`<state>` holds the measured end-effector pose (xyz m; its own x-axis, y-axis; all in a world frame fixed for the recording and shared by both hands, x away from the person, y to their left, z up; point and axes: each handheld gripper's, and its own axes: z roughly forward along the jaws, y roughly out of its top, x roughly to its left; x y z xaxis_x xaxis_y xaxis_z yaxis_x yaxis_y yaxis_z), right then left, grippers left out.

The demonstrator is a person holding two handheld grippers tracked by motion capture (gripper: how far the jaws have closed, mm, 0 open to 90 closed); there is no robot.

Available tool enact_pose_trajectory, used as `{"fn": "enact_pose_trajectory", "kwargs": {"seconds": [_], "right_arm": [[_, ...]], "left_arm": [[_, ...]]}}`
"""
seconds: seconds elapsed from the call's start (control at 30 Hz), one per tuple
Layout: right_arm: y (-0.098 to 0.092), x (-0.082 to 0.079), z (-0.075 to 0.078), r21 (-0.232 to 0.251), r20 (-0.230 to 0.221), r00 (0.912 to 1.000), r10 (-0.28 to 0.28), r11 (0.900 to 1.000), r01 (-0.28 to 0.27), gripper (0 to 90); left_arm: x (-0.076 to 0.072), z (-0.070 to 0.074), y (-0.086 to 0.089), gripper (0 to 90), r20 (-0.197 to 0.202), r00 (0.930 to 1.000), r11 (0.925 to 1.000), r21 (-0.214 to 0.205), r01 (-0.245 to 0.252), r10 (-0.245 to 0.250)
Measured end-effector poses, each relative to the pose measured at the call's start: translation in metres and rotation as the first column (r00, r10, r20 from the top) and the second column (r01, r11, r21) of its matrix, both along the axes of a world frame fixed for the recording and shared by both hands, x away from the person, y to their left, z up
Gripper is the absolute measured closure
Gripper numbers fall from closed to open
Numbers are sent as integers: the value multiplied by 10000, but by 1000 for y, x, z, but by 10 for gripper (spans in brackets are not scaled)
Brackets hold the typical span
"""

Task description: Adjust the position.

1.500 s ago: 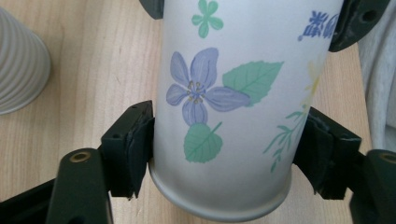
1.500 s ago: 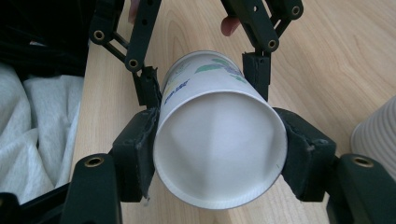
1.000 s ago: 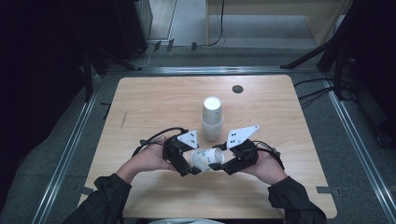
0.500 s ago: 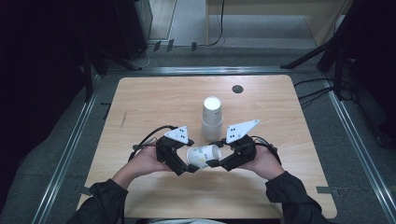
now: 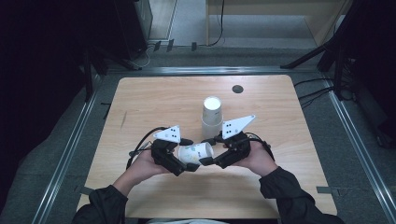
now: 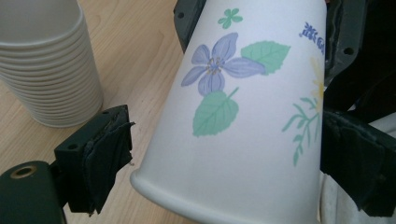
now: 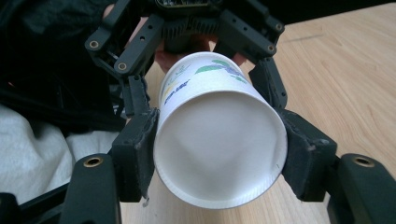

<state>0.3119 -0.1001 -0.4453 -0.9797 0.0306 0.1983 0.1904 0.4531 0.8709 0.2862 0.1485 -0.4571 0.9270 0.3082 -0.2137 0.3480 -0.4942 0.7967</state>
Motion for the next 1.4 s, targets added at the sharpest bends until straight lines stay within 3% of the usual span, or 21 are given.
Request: {"fn": "enact_pose_trajectory", "kwargs": {"seconds": [0.23, 0.3, 0.4, 0.67, 0.97, 1.03, 1.17, 1.27, 1.4], "right_arm": [[-1, 4, 4, 421, -244, 9997, 61, 9991, -51, 353], [-2, 5, 3, 434, -255, 9996, 108, 9990, -97, 353], [-4, 6, 3, 431, -359, 9993, 78, 9991, -62, 353], [-5, 6, 4, 663, -430, 9990, 94, 9978, -65, 353], [-5, 6, 4, 654, -479, 9988, 128, 9978, -96, 347], [-5, 7, 4, 712, -502, 9987, 110, 9974, -75, 294], [-5, 7, 4, 461, -445, 9990, -70, 9989, 90, 258], [-6, 6, 3, 108, -257, 9995, -157, 9998, 159, 254], [-8, 4, 0, -403, 94, 9995, -315, 9987, 318, 253]], "left_arm": [[-3, 0, 4, 108, 105, 9999, 9999, -168, -35, 37], [-1, -1, 7, 139, -99, 9999, 9990, -432, 108, -113], [0, -1, 9, 140, -162, 9999, 9990, -450, 53, -60], [0, 0, 12, 214, 19, 9996, 9974, -662, 286, -285], [-2, 3, 12, 250, 201, 9991, 9982, -458, 389, -380], [-2, 3, 13, 250, 242, 9990, 9985, -382, 390, -381], [-1, 6, 18, 249, 288, 9992, 9993, -230, 285, -278], [1, 10, 22, 250, 481, 9987, 9999, -80, 149, -145], [5, 13, 25, 249, 438, 9989, 9998, 110, 188, -192]]}}
